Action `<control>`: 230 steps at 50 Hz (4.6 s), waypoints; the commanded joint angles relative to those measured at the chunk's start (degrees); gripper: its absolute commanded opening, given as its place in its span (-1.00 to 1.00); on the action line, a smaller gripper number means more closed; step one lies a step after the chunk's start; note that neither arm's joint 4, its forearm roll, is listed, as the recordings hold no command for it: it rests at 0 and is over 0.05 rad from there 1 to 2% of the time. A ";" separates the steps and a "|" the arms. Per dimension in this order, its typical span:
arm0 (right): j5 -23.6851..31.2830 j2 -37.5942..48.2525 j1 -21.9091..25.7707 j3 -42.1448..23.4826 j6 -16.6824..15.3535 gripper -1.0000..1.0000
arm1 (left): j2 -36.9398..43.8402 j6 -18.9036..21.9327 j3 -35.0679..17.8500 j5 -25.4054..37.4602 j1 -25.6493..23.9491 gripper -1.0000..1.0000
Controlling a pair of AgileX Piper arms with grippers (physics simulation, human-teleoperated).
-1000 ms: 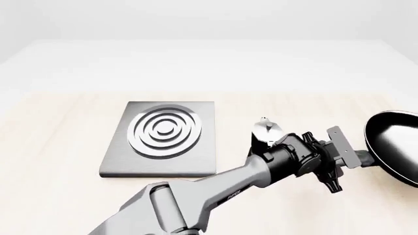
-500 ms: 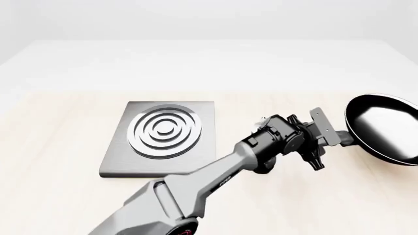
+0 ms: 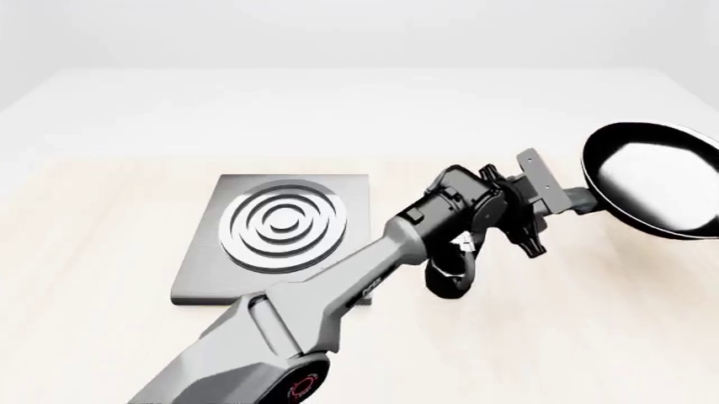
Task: Put the frying pan on the stove.
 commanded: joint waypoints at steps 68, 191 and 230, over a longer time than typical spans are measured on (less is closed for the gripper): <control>0.63 0.00 0.29 -0.59 -0.28 1.00 | -42.90 -0.53 60.49 -30.39 11.86 -1.00; 0.16 0.00 0.77 -0.26 -1.12 1.00 | -99.13 -8.12 128.99 -37.55 29.50 -1.00; 0.64 0.00 1.06 -1.00 -1.87 1.00 | -110.69 -13.66 140.35 -33.47 33.76 -1.00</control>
